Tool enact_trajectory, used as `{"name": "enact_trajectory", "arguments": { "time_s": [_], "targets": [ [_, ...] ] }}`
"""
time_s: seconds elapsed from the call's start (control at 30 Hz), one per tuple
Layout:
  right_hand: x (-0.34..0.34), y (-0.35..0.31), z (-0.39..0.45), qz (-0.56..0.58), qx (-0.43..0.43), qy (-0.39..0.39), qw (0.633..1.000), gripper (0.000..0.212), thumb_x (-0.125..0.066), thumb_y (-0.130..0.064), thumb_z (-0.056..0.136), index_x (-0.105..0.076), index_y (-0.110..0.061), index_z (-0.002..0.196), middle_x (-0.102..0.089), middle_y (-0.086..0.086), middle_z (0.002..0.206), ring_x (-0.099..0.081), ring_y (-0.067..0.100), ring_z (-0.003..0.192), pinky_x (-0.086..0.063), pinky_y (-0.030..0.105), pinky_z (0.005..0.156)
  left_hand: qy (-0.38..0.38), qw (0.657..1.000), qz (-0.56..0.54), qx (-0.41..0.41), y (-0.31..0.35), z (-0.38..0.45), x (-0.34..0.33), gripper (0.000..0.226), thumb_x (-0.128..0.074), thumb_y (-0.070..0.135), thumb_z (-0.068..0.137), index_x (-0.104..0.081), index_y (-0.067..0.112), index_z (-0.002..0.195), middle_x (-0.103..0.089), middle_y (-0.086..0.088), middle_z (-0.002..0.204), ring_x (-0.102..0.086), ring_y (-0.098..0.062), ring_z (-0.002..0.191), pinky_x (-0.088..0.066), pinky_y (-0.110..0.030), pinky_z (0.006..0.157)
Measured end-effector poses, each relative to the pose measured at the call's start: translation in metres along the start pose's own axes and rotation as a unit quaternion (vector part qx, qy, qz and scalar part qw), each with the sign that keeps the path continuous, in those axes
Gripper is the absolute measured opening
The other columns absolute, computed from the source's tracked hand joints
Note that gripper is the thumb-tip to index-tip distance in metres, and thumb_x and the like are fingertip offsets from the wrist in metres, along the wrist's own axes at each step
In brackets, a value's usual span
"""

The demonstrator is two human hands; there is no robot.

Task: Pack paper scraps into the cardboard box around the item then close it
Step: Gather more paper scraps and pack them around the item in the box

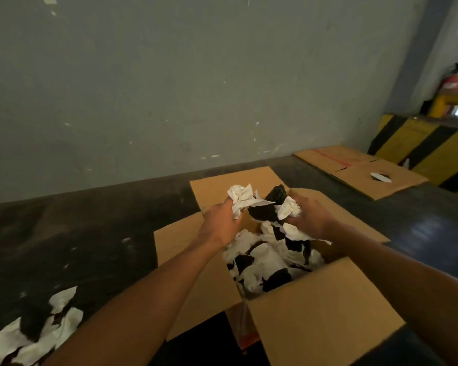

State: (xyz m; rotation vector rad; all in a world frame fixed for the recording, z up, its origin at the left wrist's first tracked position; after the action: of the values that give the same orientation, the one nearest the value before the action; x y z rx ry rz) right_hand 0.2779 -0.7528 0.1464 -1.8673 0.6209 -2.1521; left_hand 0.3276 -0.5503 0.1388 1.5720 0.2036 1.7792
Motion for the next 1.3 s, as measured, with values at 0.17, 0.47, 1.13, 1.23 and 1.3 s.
{"name": "enact_trajectory", "arguments": {
  "time_s": [0.17,0.47,1.13,1.23,1.3],
  "targets": [
    [-0.048,0.026,0.050,-0.011,0.030,-0.079,0.996,0.056,-0.068,-0.042,0.084,-0.050,-0.015,0.130,-0.061,0.008,0.122,-0.057,0.031,0.112,-0.046,0.036,0.088,-0.069,0.993,0.048,0.086,-0.022,0.024,-0.061,0.040,-0.046,0.040,0.099,-0.051,0.014,0.128,-0.062,-0.014,0.123,-0.059,-0.032,0.108,-0.050,-0.038,0.087],
    [-0.126,0.053,0.078,0.035,0.119,-0.294,0.948,0.101,-0.067,-0.075,0.063,-0.020,-0.040,0.145,-0.026,0.000,0.151,-0.029,0.025,0.138,-0.033,0.045,0.111,-0.285,0.913,0.127,0.263,-0.087,0.009,-0.163,0.146,-0.075,0.078,0.044,0.007,0.027,0.154,-0.004,-0.012,0.163,-0.017,-0.035,0.147,-0.028,-0.047,0.116],
    [-0.248,0.108,0.076,-0.182,0.154,-0.471,0.849,0.147,-0.060,-0.092,0.038,0.026,-0.038,0.145,0.024,0.000,0.159,0.025,0.035,0.143,0.002,0.059,0.116,-0.404,0.851,0.205,0.264,-0.102,-0.015,-0.237,0.149,-0.082,0.067,0.052,0.036,0.043,0.140,0.041,0.001,0.153,0.028,-0.047,0.141,-0.008,-0.076,0.108],
    [-0.243,0.106,0.074,-0.177,0.148,-0.472,0.851,0.144,-0.062,-0.090,0.043,0.027,-0.038,0.145,0.024,-0.001,0.159,0.024,0.034,0.143,0.002,0.058,0.116,-0.414,0.848,0.202,0.264,-0.095,-0.017,-0.233,0.148,-0.082,0.066,0.055,0.035,0.041,0.142,0.039,0.001,0.154,0.030,-0.046,0.140,-0.003,-0.077,0.107],
    [-0.235,0.105,0.072,-0.194,0.152,-0.479,0.842,0.139,-0.064,-0.086,0.050,0.029,-0.040,0.143,0.027,0.000,0.158,0.024,0.035,0.143,0.002,0.058,0.116,-0.417,0.845,0.209,0.261,-0.087,-0.018,-0.228,0.148,-0.082,0.067,0.055,0.035,0.040,0.141,0.041,0.001,0.153,0.031,-0.046,0.139,0.001,-0.077,0.106]
  ]
}}
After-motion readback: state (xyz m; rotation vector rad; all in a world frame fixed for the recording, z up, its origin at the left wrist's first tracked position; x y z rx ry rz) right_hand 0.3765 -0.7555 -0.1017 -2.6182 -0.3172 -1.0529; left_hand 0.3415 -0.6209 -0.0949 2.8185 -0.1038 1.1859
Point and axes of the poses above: each hand's wrist, its own z-axis towards the middle knuckle, its own x-axis out of the back of the hand, y = z × x, the point moved 10 cm from there along z, towards the middle knuckle
